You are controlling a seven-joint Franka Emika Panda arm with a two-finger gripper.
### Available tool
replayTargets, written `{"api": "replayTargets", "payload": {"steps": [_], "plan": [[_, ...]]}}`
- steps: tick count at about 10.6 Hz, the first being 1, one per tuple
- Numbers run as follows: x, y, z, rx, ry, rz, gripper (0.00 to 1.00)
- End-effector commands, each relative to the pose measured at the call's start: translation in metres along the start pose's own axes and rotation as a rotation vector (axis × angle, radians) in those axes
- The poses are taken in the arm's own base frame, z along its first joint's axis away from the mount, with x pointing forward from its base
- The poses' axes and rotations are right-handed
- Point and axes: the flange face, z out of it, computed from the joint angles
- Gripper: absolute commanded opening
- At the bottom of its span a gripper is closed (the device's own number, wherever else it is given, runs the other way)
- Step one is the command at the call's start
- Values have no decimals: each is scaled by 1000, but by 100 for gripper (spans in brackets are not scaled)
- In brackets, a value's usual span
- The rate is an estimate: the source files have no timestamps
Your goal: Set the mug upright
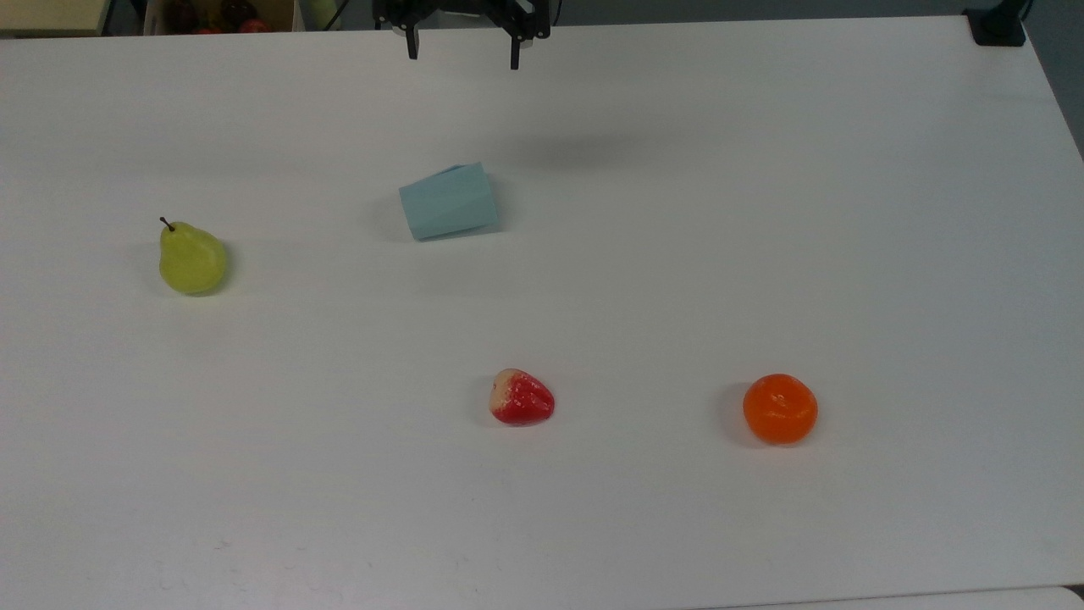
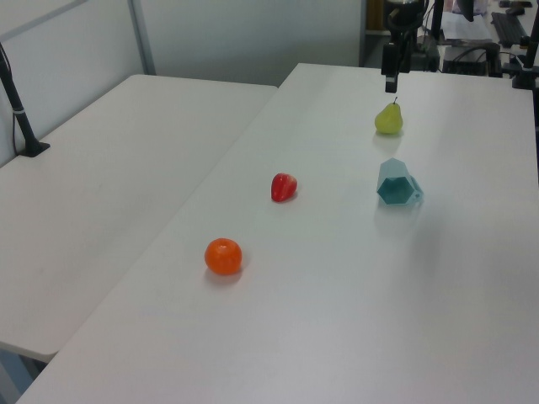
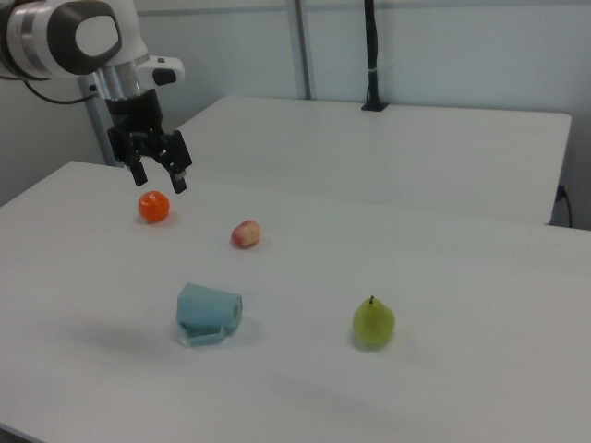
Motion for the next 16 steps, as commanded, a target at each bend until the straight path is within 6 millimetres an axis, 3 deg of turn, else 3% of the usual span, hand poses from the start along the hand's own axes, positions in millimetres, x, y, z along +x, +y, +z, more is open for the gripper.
{"api": "replayTargets", "payload": {"steps": [1, 5, 9, 11, 13, 14, 16], "plan": [[-9, -20, 21, -78, -23, -70, 100], [-26, -102, 111, -418, -87, -128, 100], [-22, -138, 188, -615, -87, -138, 100], [-14, -139, 232, -737, -67, -115, 100], [-8, -131, 262, -801, -77, -121, 97], [-5, -125, 270, -827, -79, -129, 92], [1, -108, 272, -843, -82, -116, 68]]}}
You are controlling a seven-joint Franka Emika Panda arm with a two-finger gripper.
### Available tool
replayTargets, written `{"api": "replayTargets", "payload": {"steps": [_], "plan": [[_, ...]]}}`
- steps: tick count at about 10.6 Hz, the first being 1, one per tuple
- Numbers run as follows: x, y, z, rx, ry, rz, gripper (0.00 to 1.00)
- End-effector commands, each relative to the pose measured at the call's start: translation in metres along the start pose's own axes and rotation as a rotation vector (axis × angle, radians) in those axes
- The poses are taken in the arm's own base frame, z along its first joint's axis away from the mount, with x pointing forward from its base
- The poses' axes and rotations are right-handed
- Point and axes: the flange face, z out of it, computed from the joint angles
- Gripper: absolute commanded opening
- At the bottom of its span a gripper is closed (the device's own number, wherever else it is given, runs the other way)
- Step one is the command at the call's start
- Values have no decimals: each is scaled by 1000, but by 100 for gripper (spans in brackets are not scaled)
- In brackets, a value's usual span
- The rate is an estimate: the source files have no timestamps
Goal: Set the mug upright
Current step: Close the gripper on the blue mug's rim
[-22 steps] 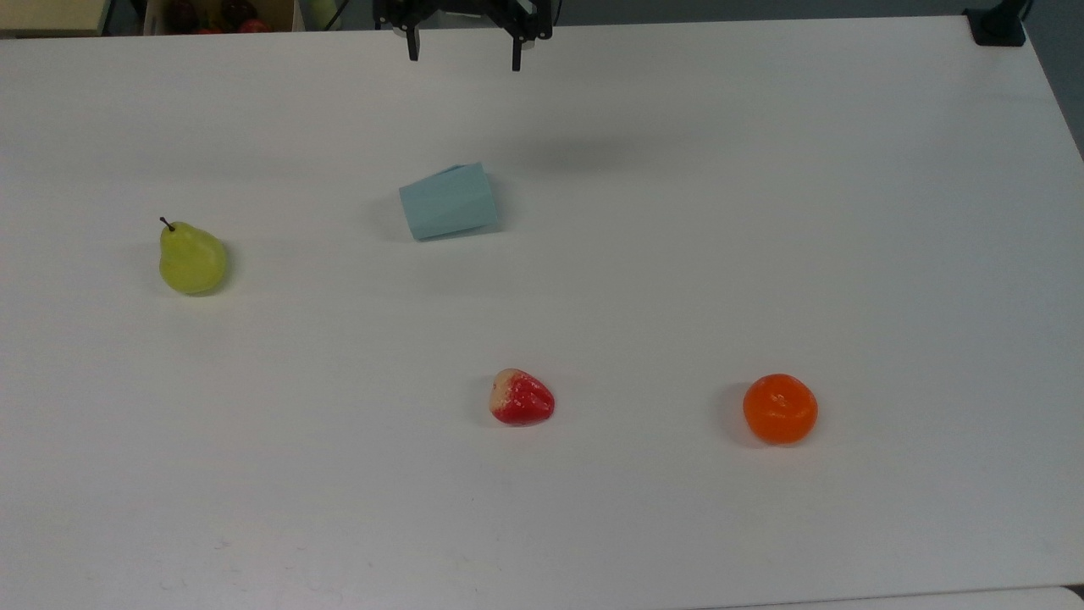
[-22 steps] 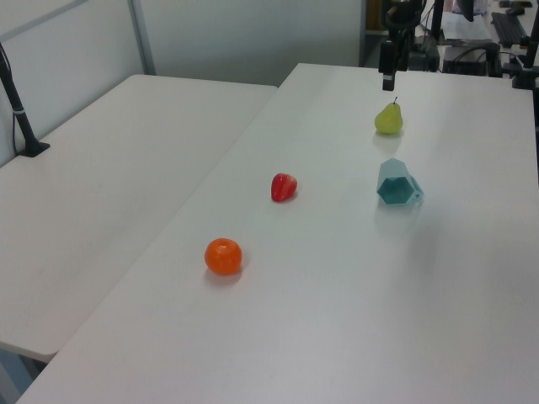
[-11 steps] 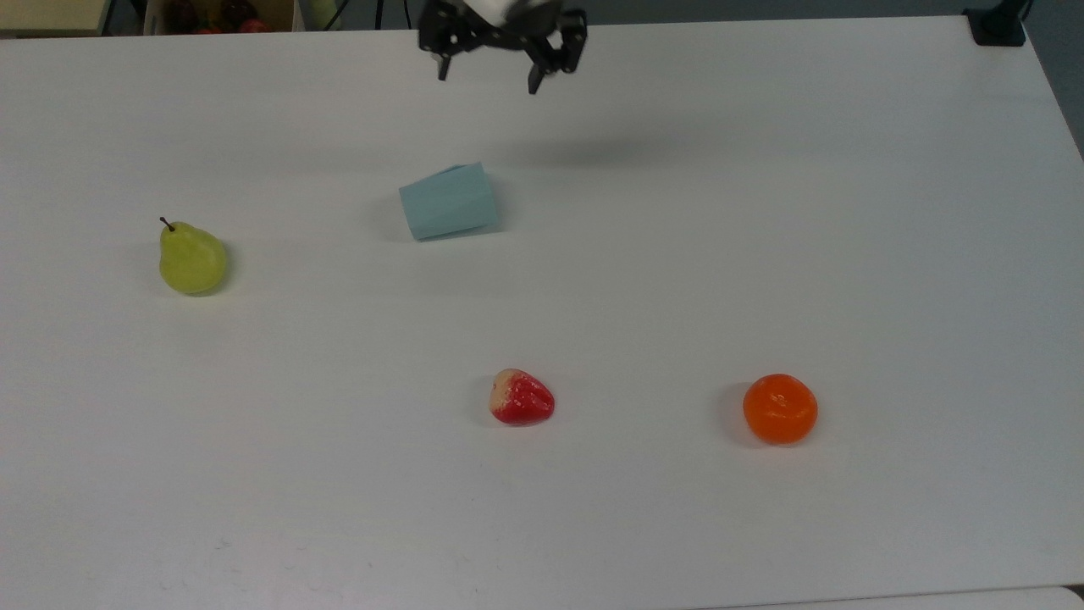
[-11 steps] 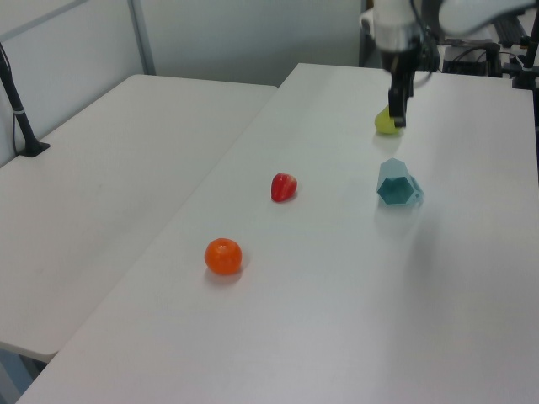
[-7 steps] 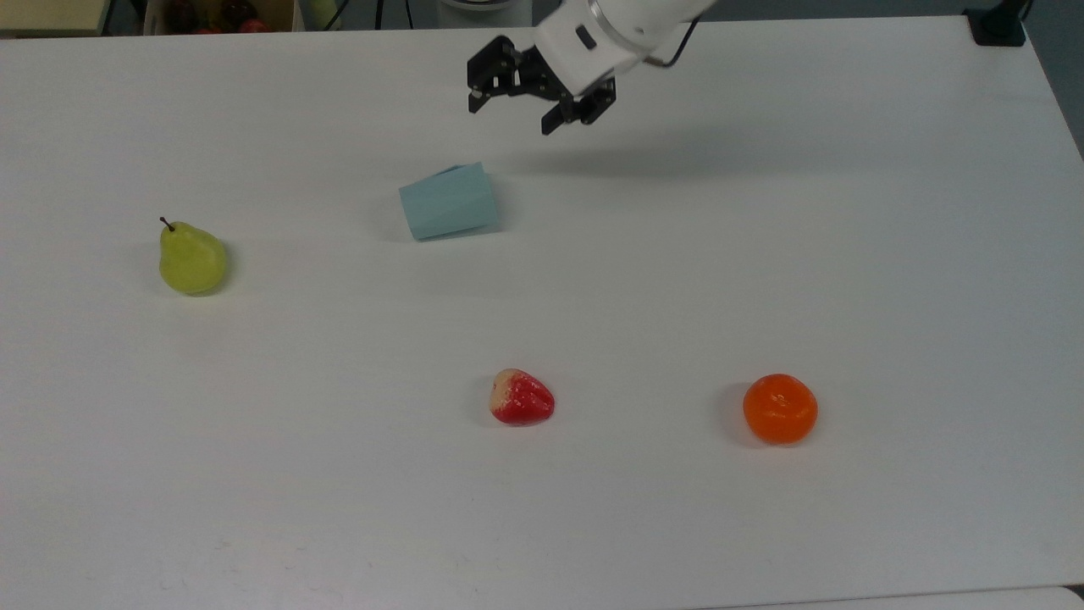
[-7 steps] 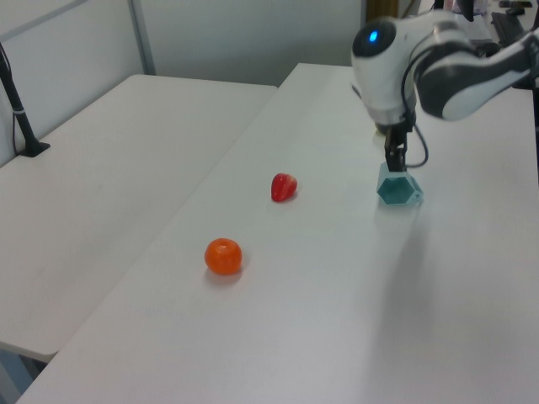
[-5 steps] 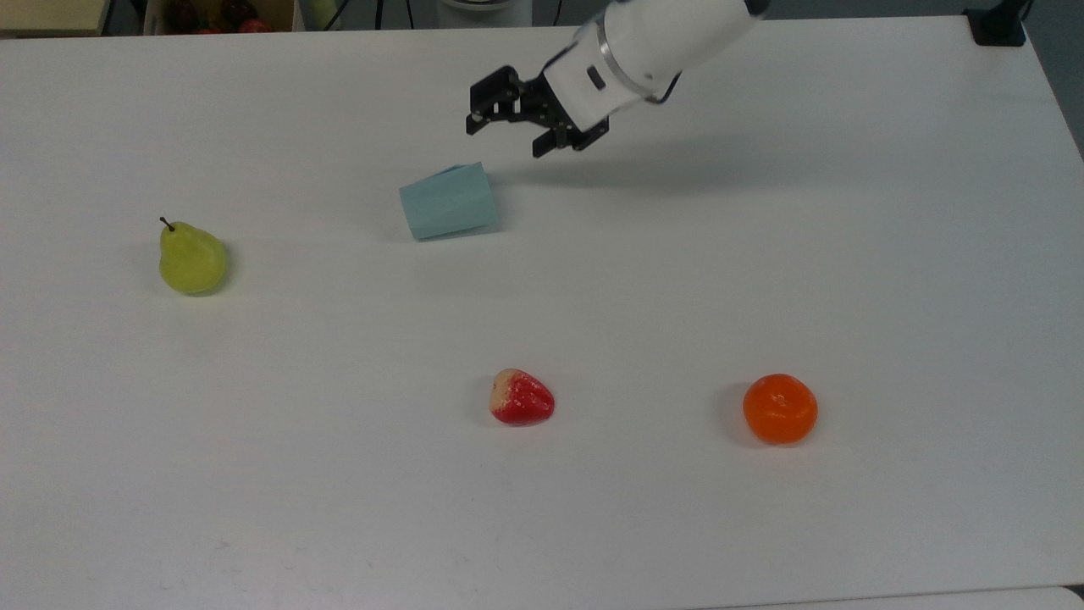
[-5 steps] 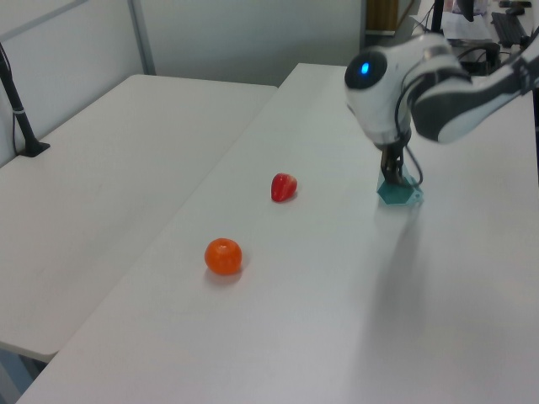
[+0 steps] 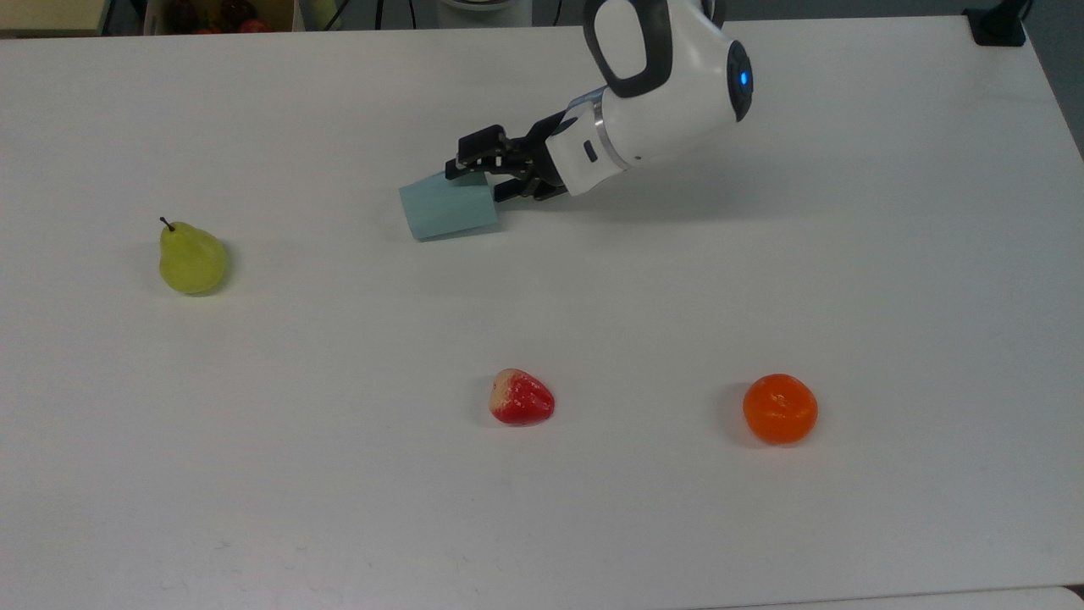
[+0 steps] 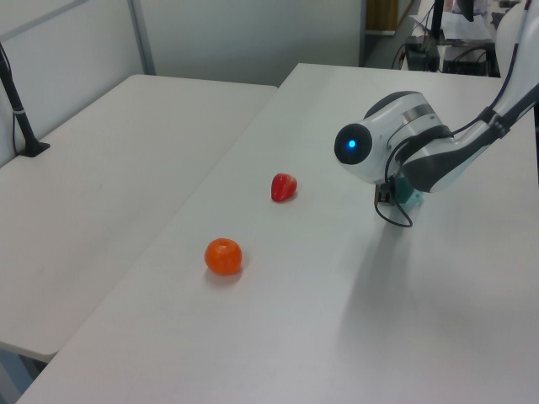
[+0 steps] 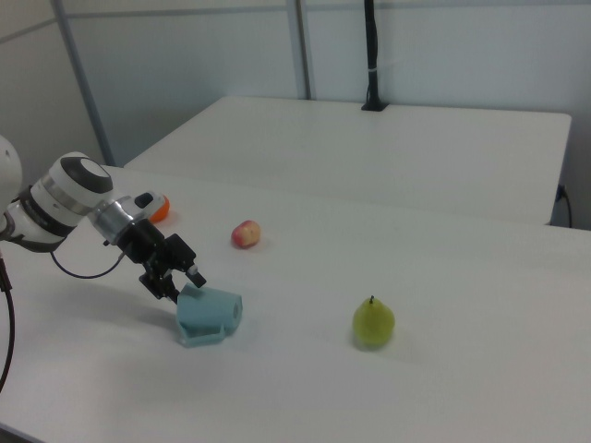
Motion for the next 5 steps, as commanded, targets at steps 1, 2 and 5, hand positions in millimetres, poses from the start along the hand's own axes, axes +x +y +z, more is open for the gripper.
{"api": "replayTargets", "payload": {"steps": [1, 2, 5], "plan": [[5, 16, 11, -28, 2, 31, 53], [6, 17, 12, -29, 1, 32, 39], [6, 46, 8, -27, -3, 73, 8]]}}
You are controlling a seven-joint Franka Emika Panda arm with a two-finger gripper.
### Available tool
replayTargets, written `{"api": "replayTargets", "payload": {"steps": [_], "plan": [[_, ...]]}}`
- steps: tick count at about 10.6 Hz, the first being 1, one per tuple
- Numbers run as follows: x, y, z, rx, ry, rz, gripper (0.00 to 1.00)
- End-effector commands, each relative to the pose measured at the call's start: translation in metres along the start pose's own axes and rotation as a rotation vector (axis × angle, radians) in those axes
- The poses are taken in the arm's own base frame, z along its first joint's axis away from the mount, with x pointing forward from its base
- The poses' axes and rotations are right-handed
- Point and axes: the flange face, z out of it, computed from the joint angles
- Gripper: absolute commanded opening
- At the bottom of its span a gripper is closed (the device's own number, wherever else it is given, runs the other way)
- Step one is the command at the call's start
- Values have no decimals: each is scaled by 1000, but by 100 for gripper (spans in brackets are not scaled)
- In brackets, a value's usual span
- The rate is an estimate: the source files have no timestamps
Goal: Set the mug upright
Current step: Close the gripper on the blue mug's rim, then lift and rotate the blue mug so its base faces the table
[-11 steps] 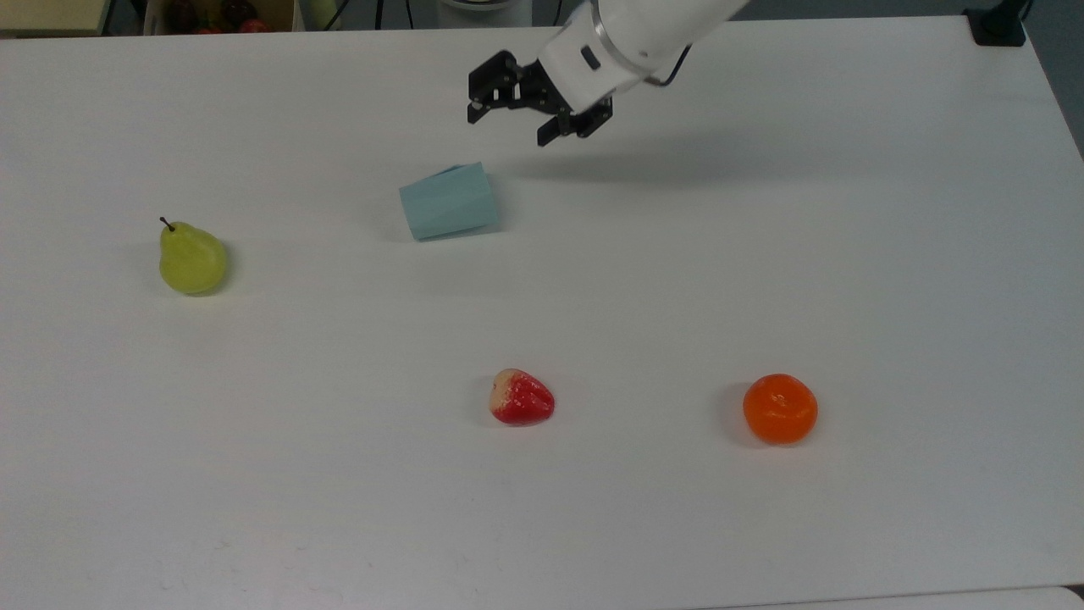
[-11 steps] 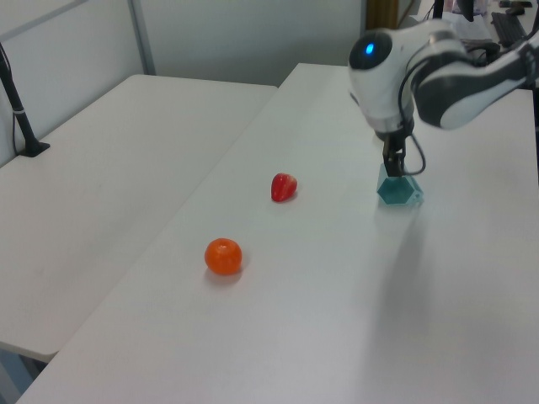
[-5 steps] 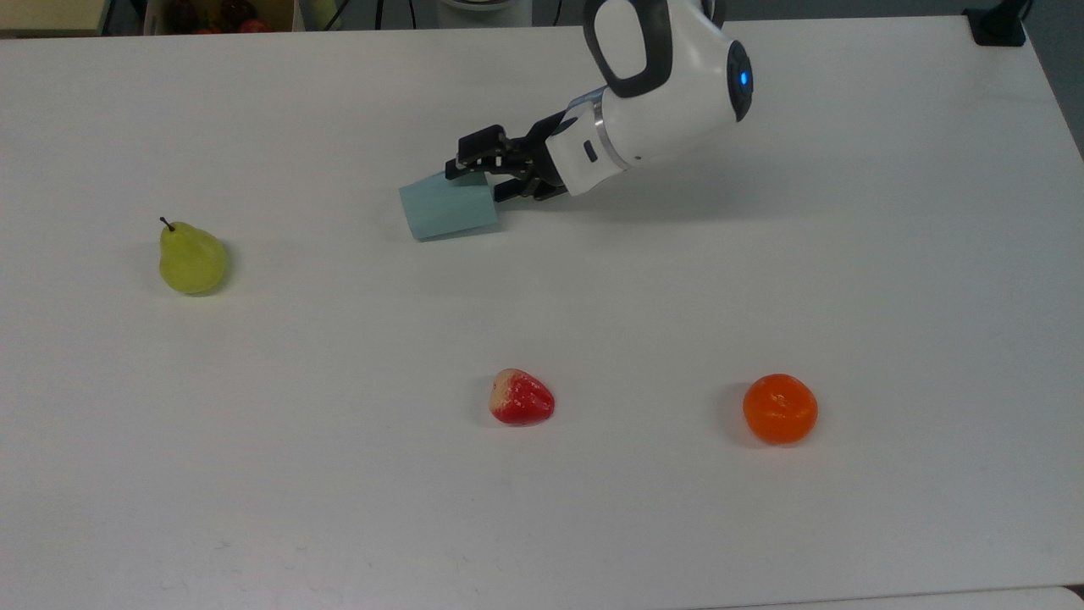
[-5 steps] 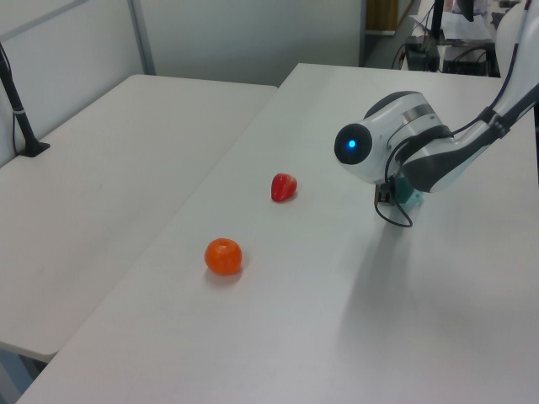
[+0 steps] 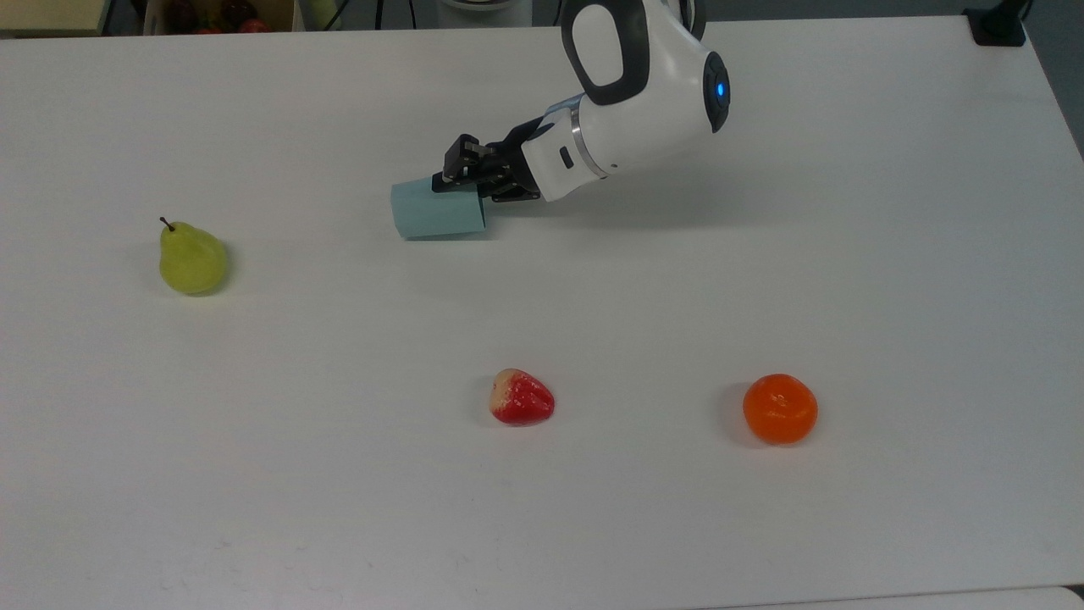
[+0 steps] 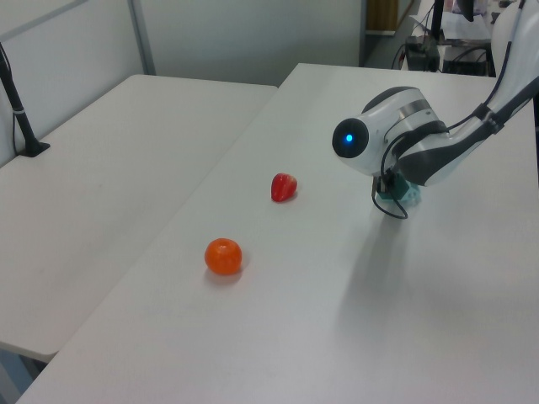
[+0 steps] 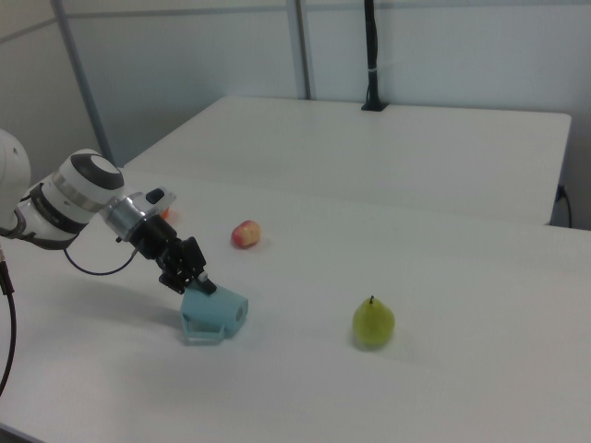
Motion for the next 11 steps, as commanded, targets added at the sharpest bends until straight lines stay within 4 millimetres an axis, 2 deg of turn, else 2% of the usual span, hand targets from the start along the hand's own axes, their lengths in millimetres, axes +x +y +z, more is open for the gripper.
{"api": "replayTargets", "payload": {"steps": [1, 2, 4, 5, 7, 9, 11], "plan": [[-2, 37, -7, -1, 5, 56, 3], [-2, 46, -9, 5, 6, 50, 0], [-4, 67, -14, 22, 9, 38, 0], [-4, 86, -25, 51, 23, 45, 0], [-6, 116, -44, 269, 1, -54, 0], [-5, 110, -62, 444, 60, -139, 0], [5, 96, -69, 628, 168, -225, 0]]}}
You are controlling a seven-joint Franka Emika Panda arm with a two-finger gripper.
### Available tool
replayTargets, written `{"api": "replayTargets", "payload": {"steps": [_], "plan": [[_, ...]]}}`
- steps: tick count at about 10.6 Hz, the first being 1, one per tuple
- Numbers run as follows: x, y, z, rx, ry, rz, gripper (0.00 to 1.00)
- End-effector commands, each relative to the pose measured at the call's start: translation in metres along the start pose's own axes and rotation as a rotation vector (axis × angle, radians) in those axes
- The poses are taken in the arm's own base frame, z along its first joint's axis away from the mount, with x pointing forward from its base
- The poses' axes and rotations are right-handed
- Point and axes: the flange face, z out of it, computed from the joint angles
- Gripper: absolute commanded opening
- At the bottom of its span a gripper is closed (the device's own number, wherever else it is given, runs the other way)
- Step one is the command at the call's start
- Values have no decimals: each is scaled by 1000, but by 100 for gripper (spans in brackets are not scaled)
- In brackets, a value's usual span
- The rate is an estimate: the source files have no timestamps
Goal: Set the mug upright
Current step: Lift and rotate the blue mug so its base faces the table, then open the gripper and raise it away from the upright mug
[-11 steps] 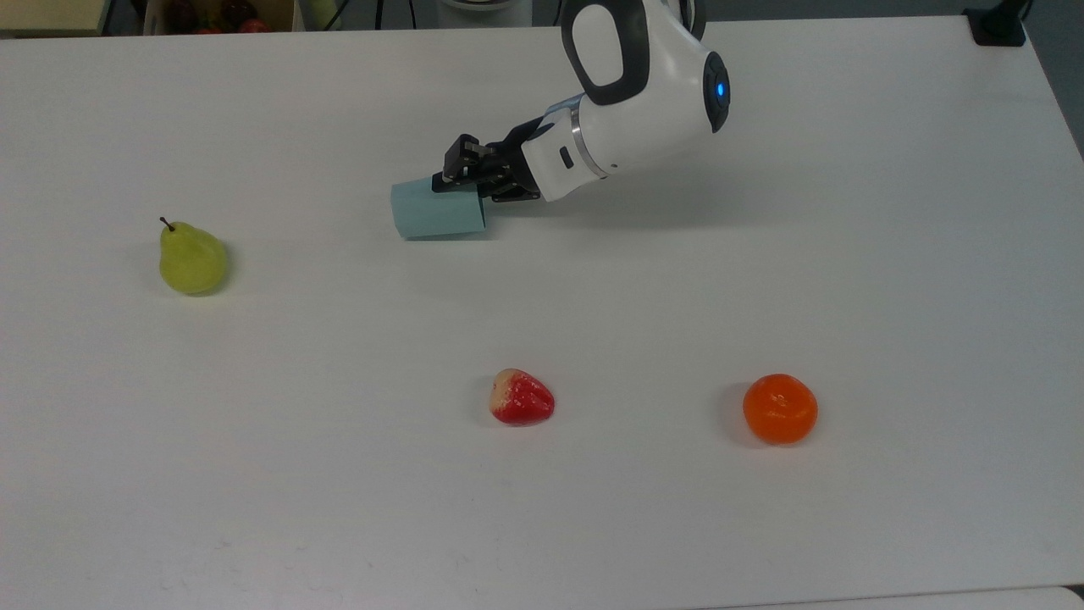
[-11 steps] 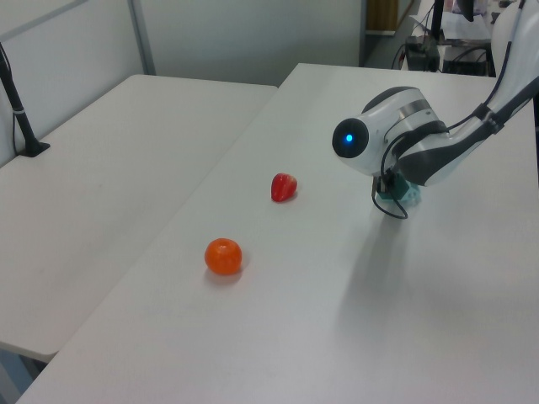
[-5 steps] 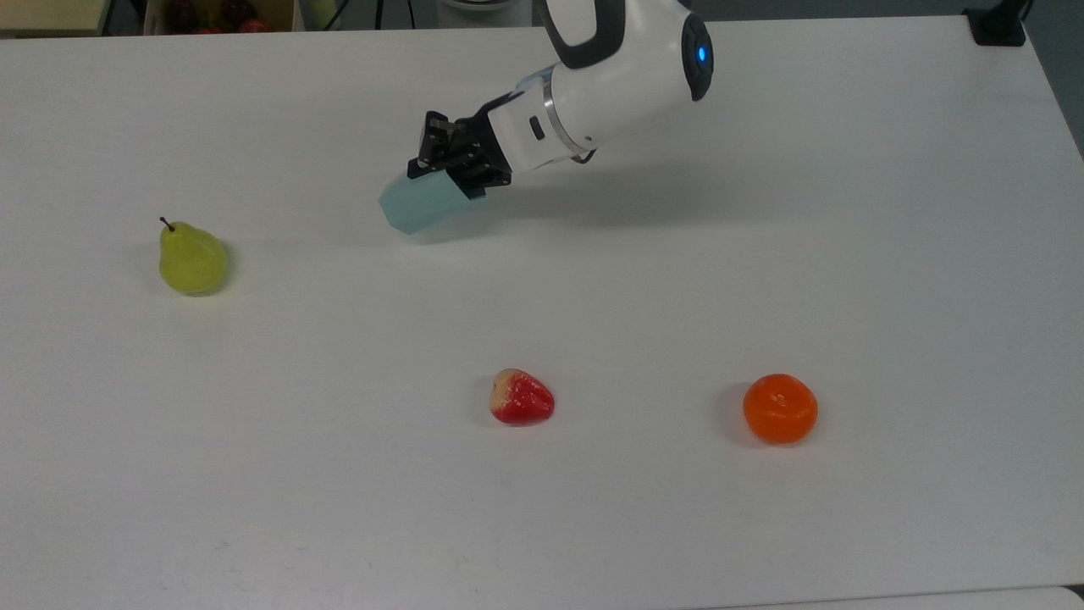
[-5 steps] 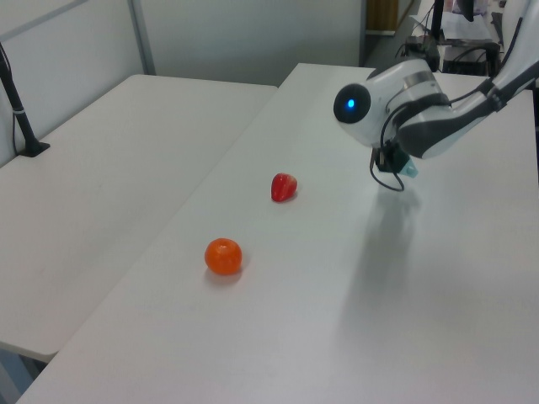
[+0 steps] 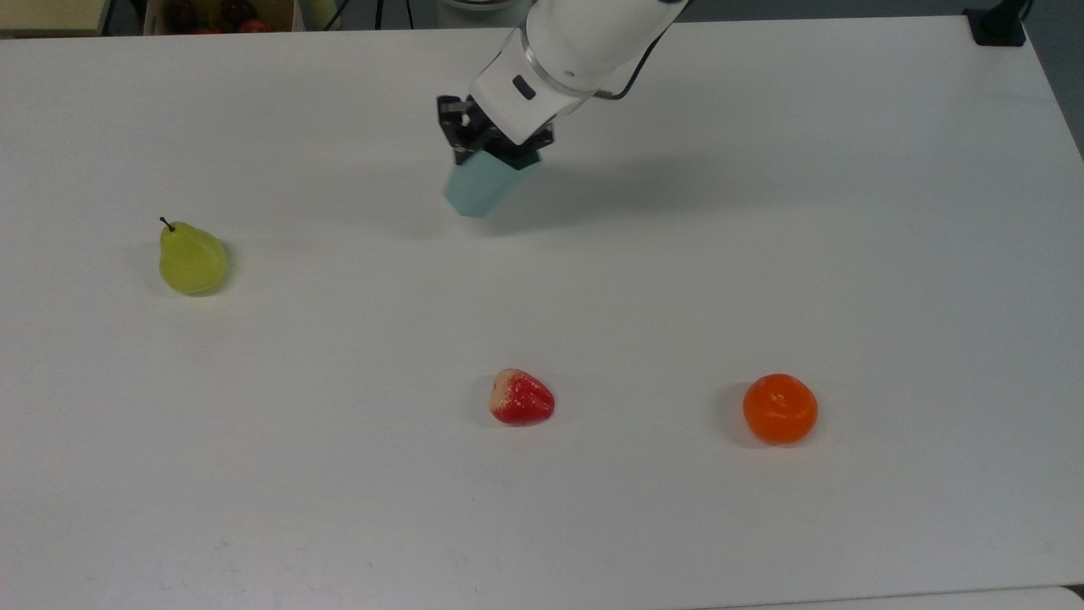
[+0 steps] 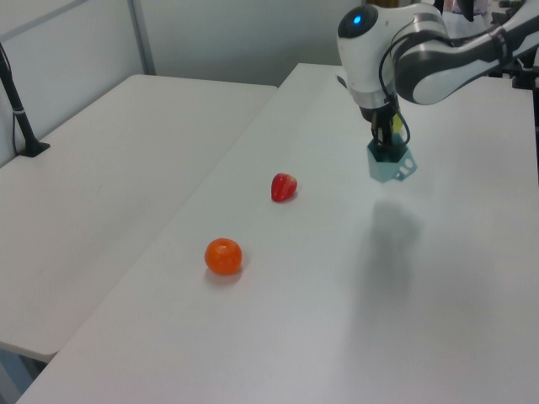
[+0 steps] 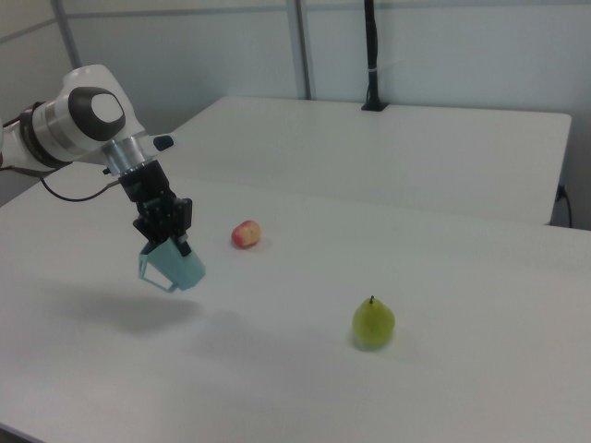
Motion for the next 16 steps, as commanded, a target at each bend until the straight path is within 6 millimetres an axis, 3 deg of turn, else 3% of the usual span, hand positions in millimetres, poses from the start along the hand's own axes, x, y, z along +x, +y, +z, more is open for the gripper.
{"api": "replayTargets", "payload": {"steps": [1, 4, 6, 7, 8, 9, 10, 12, 14, 16], "plan": [[12, -14, 6, 221, 127, -192, 0], [27, -16, 38, 377, 171, -347, 0], [28, -15, 45, 398, 172, -382, 5], [28, -13, 45, 400, 162, -372, 25], [27, -10, 42, 399, 159, -362, 80], [25, -5, 41, 400, 138, -322, 96], [23, -3, 38, 391, 132, -305, 100], [13, 11, 15, 382, 142, -249, 100], [-2, 48, -21, 371, 133, -72, 100], [-31, 95, -52, 355, 147, 40, 100]]}}
